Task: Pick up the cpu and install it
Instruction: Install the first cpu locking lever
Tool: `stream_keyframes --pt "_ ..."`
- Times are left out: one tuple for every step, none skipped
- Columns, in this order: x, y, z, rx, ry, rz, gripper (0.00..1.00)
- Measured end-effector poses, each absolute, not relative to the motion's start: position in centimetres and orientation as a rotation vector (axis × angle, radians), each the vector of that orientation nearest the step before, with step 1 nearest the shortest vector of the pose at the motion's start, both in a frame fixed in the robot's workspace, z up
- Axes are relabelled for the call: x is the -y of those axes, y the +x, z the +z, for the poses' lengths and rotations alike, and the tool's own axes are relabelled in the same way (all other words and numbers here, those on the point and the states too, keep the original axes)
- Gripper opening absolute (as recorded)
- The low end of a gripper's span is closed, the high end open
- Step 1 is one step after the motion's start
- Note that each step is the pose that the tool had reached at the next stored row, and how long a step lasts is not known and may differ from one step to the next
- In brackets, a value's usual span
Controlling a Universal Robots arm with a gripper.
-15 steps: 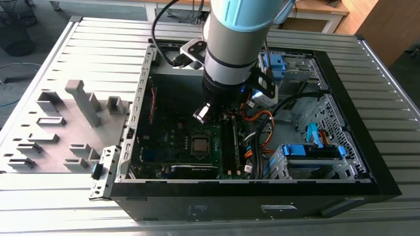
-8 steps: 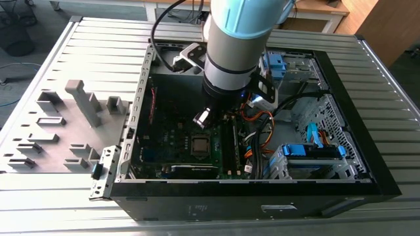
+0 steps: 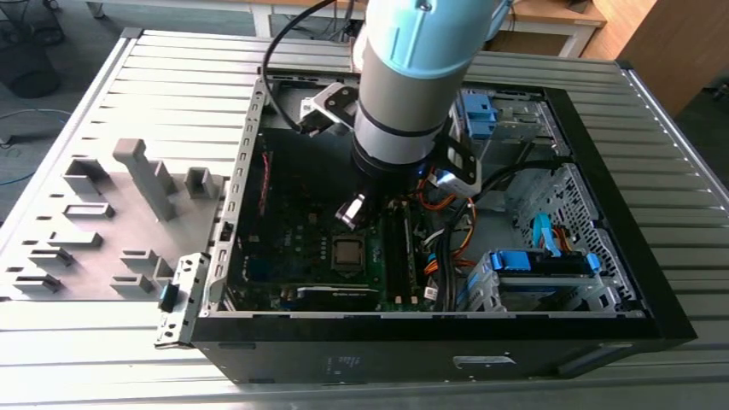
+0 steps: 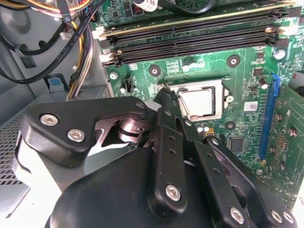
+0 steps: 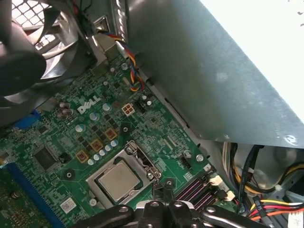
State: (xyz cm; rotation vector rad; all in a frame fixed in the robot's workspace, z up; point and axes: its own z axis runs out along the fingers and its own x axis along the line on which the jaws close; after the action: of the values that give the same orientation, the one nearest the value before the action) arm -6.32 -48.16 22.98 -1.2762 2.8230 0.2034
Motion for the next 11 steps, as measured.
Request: stream_keyframes --pt "48.18 -6.32 22.91 -2.822 -1.281 0.202 0.11" --pt "48.19 -6.33 22.84 -2.82 -1.286 0.201 0.11" --pt "48.2 -6.32 22.77 -2.819 -1.291 0.199 0.11" --pt "48.2 -6.32 22.69 -2.818 -1.297 0.197 0.11" --pt "48.2 -6.32 22.61 -2.817 -1.302 0.194 0.11" --pt "48.2 -6.32 22.53 -2.817 -1.307 0.191 0.11" --pt "48.21 -6.32 22.45 -2.816 -1.312 0.189 0.11" --pt "48.21 -6.32 22.37 -2.815 -1.318 0.186 0.11" --pt "48.21 -6.33 22.29 -2.814 -1.324 0.184 0.11" --pt "48.21 -6.33 22.22 -2.813 -1.329 0.181 0.11" --pt "48.21 -6.33 22.16 -2.812 -1.336 0.178 0.11"
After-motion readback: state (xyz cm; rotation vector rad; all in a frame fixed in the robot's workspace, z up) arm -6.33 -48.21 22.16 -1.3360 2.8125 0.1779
